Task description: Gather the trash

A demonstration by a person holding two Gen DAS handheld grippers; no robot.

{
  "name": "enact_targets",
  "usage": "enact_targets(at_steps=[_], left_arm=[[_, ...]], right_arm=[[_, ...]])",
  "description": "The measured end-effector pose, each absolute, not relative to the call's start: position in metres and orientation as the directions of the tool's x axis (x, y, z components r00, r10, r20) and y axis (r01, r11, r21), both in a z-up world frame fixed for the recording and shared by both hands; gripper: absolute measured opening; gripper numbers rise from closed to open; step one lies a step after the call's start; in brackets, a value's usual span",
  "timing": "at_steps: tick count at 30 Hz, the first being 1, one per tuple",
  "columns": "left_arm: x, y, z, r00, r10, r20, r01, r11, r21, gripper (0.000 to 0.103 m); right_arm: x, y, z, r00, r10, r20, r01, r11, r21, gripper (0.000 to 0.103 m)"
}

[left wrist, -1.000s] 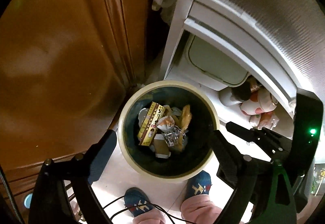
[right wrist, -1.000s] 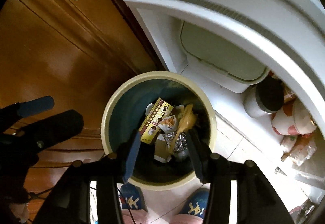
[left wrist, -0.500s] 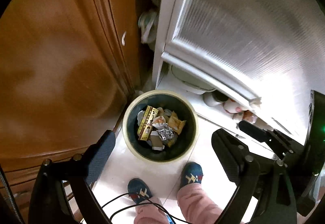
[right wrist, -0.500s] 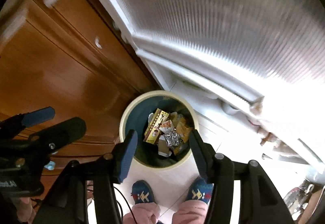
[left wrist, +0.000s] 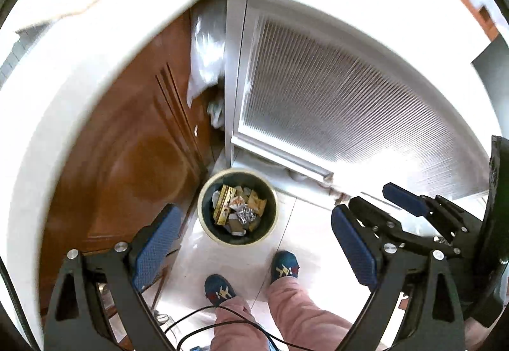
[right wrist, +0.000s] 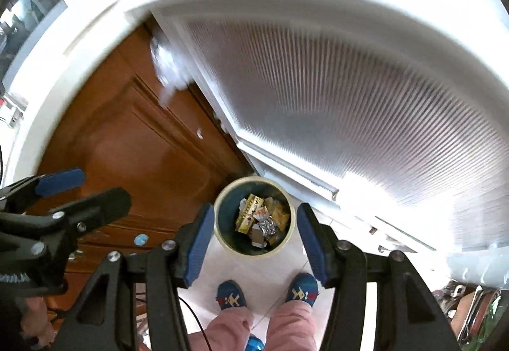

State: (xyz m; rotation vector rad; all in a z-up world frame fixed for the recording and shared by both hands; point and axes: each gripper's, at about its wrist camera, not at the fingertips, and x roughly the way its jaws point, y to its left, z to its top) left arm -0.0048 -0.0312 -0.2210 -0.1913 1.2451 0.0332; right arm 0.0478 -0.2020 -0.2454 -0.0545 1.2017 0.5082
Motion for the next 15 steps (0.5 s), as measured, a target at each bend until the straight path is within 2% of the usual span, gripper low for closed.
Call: enact_targets(at_steps=[15], left_arm=[[-0.002,-0.032,-0.05,0.528,0.004,-0.85,-0.103,0.993,-0.059,0.094]], right_arm=[[0.047,-0.227,-0.071,0.465,0.411,-0.784,-0.423,0.881,0.21,0.054]])
